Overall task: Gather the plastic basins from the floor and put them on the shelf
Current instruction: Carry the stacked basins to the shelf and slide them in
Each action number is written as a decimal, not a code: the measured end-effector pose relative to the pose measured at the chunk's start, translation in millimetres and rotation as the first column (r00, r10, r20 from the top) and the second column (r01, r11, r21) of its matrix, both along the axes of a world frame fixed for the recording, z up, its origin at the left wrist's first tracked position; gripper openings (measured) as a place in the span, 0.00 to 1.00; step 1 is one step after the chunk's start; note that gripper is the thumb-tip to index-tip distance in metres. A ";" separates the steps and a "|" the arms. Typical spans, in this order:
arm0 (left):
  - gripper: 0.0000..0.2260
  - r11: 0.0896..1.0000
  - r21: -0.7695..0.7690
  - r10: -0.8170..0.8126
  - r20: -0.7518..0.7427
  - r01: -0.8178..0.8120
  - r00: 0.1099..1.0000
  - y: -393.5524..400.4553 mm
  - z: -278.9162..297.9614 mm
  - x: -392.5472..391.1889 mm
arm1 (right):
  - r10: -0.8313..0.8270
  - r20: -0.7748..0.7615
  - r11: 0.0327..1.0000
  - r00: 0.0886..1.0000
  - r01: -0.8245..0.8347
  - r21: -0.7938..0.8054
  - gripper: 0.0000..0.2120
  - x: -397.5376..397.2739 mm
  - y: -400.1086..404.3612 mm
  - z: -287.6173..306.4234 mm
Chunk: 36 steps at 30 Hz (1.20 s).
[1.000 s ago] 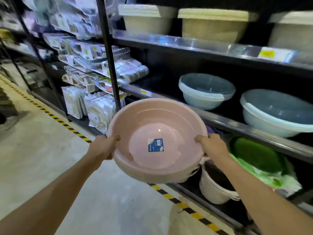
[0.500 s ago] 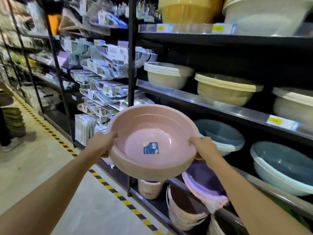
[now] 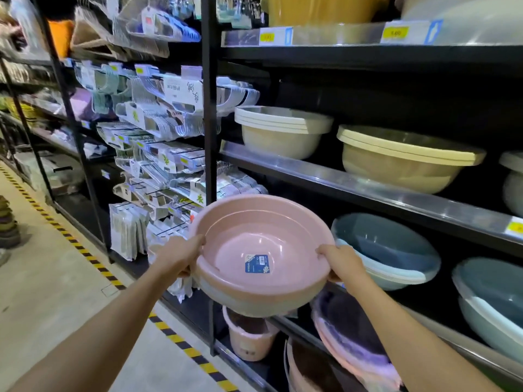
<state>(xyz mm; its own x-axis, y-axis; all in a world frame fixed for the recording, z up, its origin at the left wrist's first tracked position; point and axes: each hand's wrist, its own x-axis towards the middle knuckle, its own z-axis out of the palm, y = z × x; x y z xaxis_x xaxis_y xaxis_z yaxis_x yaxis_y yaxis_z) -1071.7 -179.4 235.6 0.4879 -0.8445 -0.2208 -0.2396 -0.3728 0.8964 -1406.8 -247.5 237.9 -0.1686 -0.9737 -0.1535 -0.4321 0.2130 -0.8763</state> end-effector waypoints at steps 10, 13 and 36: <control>0.17 1.000 -0.007 -0.003 0.010 0.003 1.000 -147.7 -6.4 4.7 | -0.055 -0.031 0.998 0.998 0.056 0.009 0.16 7.1 -115.9 -6.5; 0.18 0.999 0.011 -0.042 0.005 0.042 0.999 -184.1 -12.1 8.4 | -0.083 -0.034 0.996 0.996 0.084 0.032 0.21 8.2 -138.9 -12.4; 0.16 0.918 0.028 -0.395 0.049 0.394 0.917 -431.3 -61.7 21.7 | -0.555 -0.106 0.779 0.825 0.561 0.281 0.17 42.6 -243.8 -46.7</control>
